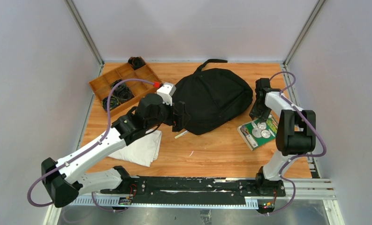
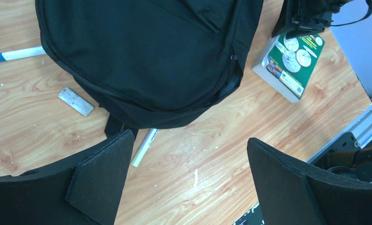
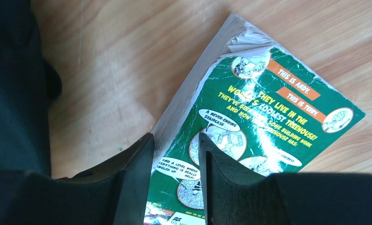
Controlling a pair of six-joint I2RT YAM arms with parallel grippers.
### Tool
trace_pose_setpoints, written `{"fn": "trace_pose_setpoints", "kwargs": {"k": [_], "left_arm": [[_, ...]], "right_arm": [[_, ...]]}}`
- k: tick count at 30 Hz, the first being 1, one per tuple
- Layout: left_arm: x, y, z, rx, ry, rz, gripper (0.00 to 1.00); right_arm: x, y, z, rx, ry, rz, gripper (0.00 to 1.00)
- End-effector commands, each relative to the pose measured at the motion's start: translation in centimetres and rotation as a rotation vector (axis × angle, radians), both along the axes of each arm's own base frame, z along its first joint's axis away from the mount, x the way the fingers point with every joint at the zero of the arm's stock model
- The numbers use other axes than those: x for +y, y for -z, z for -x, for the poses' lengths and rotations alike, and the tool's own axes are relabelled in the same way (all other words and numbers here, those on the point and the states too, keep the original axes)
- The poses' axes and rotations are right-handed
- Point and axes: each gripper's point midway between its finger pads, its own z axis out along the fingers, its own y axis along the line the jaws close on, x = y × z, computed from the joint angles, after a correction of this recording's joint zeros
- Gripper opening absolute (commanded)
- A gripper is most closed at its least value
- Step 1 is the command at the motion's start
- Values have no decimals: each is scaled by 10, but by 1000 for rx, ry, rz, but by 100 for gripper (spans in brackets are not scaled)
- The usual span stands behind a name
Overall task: Pack the student bag
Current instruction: Pick up the book from the center of the board.
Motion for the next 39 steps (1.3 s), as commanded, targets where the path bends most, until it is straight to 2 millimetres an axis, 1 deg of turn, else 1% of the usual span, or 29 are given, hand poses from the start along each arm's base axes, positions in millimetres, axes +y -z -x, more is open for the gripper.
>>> {"fn": "trace_pose_setpoints", "kwargs": {"k": [1, 4, 5, 7, 11, 13, 15, 17, 18, 20, 21, 22, 25, 28, 30, 31, 33, 35, 39], "left_arm": [[-6, -10, 0, -20, 15, 23, 100], [-5, -10, 0, -18, 10, 26, 100], [-5, -9, 0, -17, 11, 28, 100], [-6, -8, 0, -14, 14, 33, 100], [-9, -8, 0, -9, 21, 36, 100], [-8, -9, 1, -10, 20, 34, 100], [-6, -9, 1, -13, 13, 34, 100], [-3, -10, 2, -18, 8, 35, 100], [-3, -10, 2, -20, 6, 36, 100], [-1, -9, 3, -21, 3, 31, 100], [-1, -9, 3, -22, 3, 29, 100], [0, -7, 2, -20, 2, 26, 100], [-1, -4, 2, -13, 1, 19, 100], [-3, 0, 0, -2, 1, 11, 100], [-5, 2, 0, 6, 8, 8, 100], [-6, 3, 0, 12, 6, 7, 100], [-5, 5, -3, 23, -16, 4, 100], [-8, 6, -4, 35, -20, 17, 100], [-27, 6, 0, 73, 52, 56, 100]], "right_arm": [[26, 18, 62, 211, -137, -63, 47], [25, 18, 76, 247, -150, -50, 58], [22, 18, 77, 248, -145, -28, 61], [15, 19, 74, 245, -131, 14, 65], [8, 28, 60, 253, -93, 61, 68], [5, 36, 58, 267, -61, 80, 66], [7, 44, 58, 282, -45, 71, 61], [12, 51, 57, 283, -40, 46, 50], [15, 53, 57, 281, -41, 28, 42], [20, 52, 55, 269, -48, 1, 18], [21, 50, 55, 262, -48, -6, 3], [22, 46, 53, 247, -50, -12, 0], [25, 29, 49, 194, -71, -28, 0], [32, 0, 46, 94, -123, -53, 0], [39, -18, 50, 20, -177, -88, 0], [46, -28, 51, -27, -214, -118, 0], [65, -48, 55, -123, -296, -209, 0], [83, -64, 65, -197, -370, -291, 0], [112, -86, 87, -281, -476, -405, 0]]}}
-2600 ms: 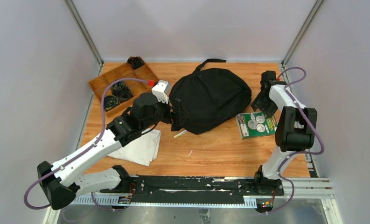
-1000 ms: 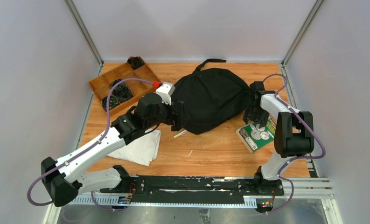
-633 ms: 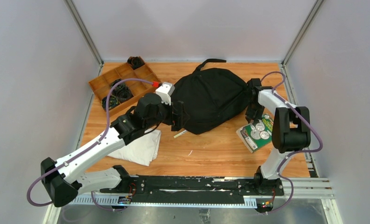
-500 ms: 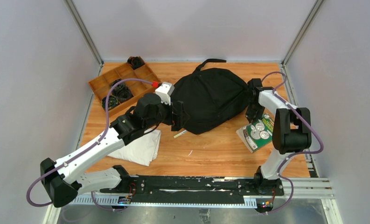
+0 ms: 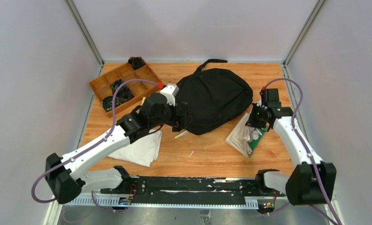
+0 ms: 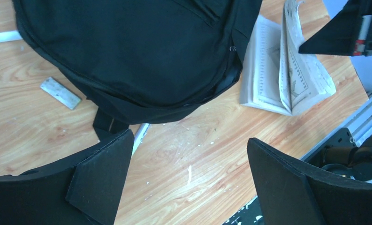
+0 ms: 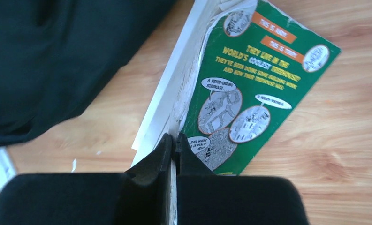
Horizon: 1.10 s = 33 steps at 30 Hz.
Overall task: Pack the student bag
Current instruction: Pick up the book from the center of the board.
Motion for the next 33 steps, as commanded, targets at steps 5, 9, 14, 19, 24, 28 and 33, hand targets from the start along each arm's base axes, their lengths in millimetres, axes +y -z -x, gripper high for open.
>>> {"fn": "trace_pose_setpoints", "kwargs": {"k": [5, 9, 14, 19, 24, 28, 33], "left_arm": [[-41, -11, 8, 10, 134, 170, 100], [-46, -12, 10, 25, 119, 253, 100], [-48, -5, 10, 77, 127, 228, 100], [-36, 1, 3, 116, 117, 200, 100], [-45, 4, 10, 215, 229, 319, 100], [-46, 1, 15, 275, 295, 493, 100], [-48, 4, 22, 299, 328, 509, 100]], "right_arm": [[69, -52, 34, -193, -267, -305, 0], [77, -90, 39, -304, -314, -349, 0], [86, -146, 45, -432, -342, -410, 0], [102, -199, 53, -559, -412, -518, 0], [112, -236, 51, -691, -452, -601, 0], [117, -243, 43, -722, -462, -651, 0], [111, -223, 42, -652, -419, -607, 0]]}}
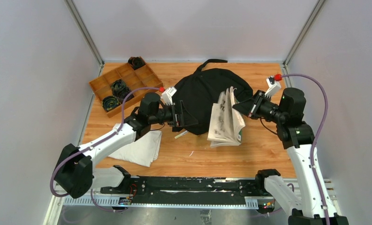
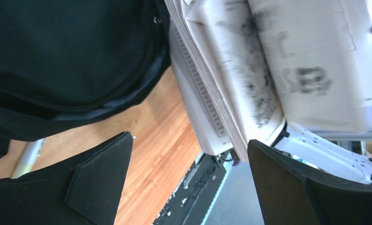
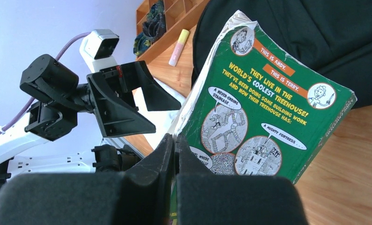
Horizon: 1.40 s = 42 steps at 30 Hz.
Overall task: Pack the student bag
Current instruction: Pick up the book from the center of the board.
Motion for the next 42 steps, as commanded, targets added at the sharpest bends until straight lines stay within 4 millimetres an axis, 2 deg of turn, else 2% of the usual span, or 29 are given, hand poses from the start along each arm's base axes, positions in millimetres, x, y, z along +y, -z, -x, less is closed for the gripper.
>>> {"fn": "trace_pose_setpoints", "kwargs": {"k": [1, 4, 6, 8, 11, 14, 16, 20, 23, 28, 34, 37, 42], "left_arm": [[-11, -23, 13, -22, 97, 111, 100], [-12, -20, 17, -13, 119, 109, 100], [-13, -17, 19, -2, 134, 106, 100], [-13, -13, 20, -2, 144, 99, 100], [-17, -8, 21, 5, 167, 90, 100], [-29, -6, 31, 12, 230, 87, 100], [-39, -2, 43, 19, 277, 80, 100], [-62, 19, 70, 71, 353, 40, 100], [-78, 39, 79, 141, 379, 3, 99], [-108, 54, 85, 188, 398, -27, 96], [-139, 42, 68, 227, 328, 100, 91], [-148, 35, 56, 241, 269, 152, 96], [-168, 40, 35, 279, 204, 166, 99]], "right_arm": [[4, -14, 6, -59, -27, -1, 0], [-8, 5, 14, 1, 33, 67, 0], [-23, 39, 19, 105, 96, 155, 0], [-35, 82, 26, 229, 141, 222, 0], [-33, 138, 33, 344, 138, 214, 0], [-30, 176, 31, 386, 146, 188, 0], [-35, 189, 30, 418, 172, 208, 0], [-39, 191, 33, 442, 170, 243, 0], [-39, 181, 34, 421, 166, 246, 0], [-38, 171, 39, 397, 162, 234, 0], [-38, 171, 44, 398, 160, 230, 0], [-38, 174, 48, 406, 154, 233, 0], [-36, 179, 49, 418, 143, 227, 0]]}}
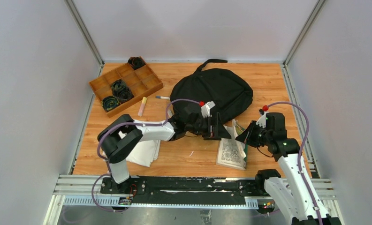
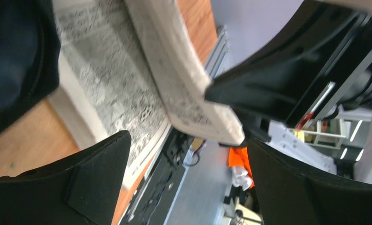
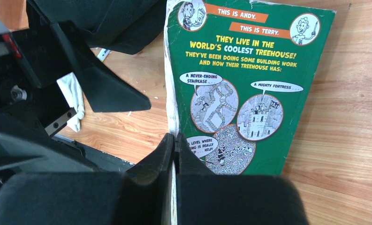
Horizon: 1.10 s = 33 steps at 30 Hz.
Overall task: Pack the student bag
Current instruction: Pick up the book from the center of the board.
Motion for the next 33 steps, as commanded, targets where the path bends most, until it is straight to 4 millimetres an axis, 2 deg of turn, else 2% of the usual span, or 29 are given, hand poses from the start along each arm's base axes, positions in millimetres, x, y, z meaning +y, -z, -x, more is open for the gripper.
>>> {"fn": "trace_pose_setpoints", "kwargs": {"k": [1, 4, 11, 16, 19, 23, 28, 29, 31, 33], "left_arm": [[-32, -23, -25, 10, -68, 90, 99], [-45, -17, -29, 27, -83, 83, 100], [-53, 7, -43, 69, -158, 24, 98], [-61, 18, -46, 46, -156, -42, 85], [-66, 22, -45, 40, -148, -70, 73], [-70, 28, -39, 38, -142, -88, 52], [-73, 33, -31, 47, -109, -95, 7], [-74, 31, -29, 44, -100, -91, 0], [-74, 27, -25, 35, -80, -83, 0], [-70, 21, -22, 17, -67, -76, 0]], "right_arm": [[6, -4, 5, -8, -37, -16, 0], [6, -5, 4, -13, -41, -18, 0], [9, -9, 5, -21, -55, -32, 0], [10, -9, 7, -20, -59, -42, 0], [11, -10, 8, -20, -60, -46, 0], [10, -10, 9, -20, -57, -41, 0], [5, -6, 12, -4, -42, -16, 0], [3, -3, 13, 10, -34, -1, 4], [-2, -4, 16, 28, -33, 34, 36], [-9, -13, 18, 26, -44, 84, 54]]}}
